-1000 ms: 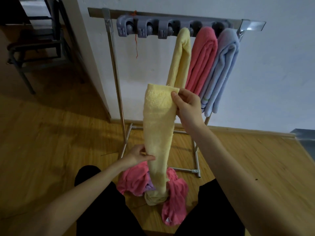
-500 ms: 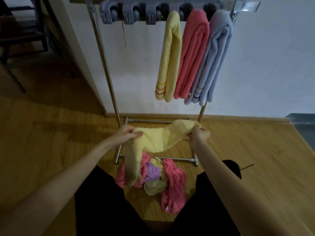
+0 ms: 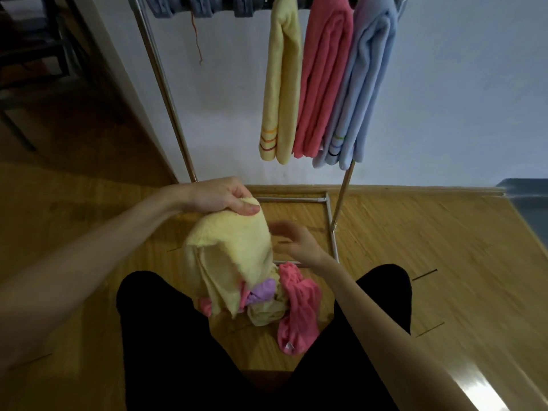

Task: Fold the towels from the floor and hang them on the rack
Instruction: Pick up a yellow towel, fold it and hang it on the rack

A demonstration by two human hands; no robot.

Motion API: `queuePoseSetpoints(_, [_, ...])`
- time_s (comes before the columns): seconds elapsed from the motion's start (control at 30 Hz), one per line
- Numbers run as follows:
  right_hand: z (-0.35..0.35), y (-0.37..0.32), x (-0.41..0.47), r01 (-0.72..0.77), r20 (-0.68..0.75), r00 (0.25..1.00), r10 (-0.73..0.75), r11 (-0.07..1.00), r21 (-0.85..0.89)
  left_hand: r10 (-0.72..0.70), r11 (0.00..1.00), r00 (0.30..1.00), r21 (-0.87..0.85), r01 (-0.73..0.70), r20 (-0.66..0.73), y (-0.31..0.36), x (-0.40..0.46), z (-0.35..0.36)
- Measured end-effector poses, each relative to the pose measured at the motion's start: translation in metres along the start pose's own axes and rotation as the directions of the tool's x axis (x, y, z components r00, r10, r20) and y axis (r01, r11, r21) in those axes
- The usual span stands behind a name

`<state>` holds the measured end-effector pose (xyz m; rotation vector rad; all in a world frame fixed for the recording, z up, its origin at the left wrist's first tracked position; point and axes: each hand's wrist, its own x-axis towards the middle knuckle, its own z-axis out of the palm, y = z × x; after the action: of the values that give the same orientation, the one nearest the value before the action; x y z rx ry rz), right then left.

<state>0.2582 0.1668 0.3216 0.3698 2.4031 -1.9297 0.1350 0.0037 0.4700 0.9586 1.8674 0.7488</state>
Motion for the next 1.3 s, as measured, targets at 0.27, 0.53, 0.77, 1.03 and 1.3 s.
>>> queuePoseSetpoints(0.27, [-0.019, -0.066, 0.002, 0.028, 0.353, 0.929, -0.113, 0.971, 0.237, 0.037, 0.999, 0.999, 0.009, -0.037, 0.039, 0.01, 0.007, 0.002])
queuePoseSetpoints(0.53, [-0.05, -0.086, -0.006, 0.037, 0.272, 0.96, -0.071, 0.991, 0.13, 0.002, 0.99, 1.0, 0.143, -0.002, 0.001, -0.003, 0.003, -0.01])
queuePoseSetpoints(0.77, [-0.068, -0.074, -0.017, 0.046, 0.095, 0.994, -0.048, 0.999, 0.021, -0.009, 0.984, 1.0, 0.18, 0.008, 0.007, -0.021, -0.011, -0.025])
queuePoseSetpoints(1.03, [-0.072, -0.1, -0.015, 0.389, 0.221, 0.92, -0.325, 0.831, -0.398, 0.133, 0.889, 0.991, 0.443, -0.119, 0.0, -0.004, -0.013, -0.031])
queuePoseSetpoints(1.3, [-0.063, -0.134, -0.009, 0.34, 0.218, 0.93, -0.295, 0.467, -0.816, 0.212, 0.709, 0.958, 0.705, -0.015, -0.193, -0.001, -0.015, -0.028])
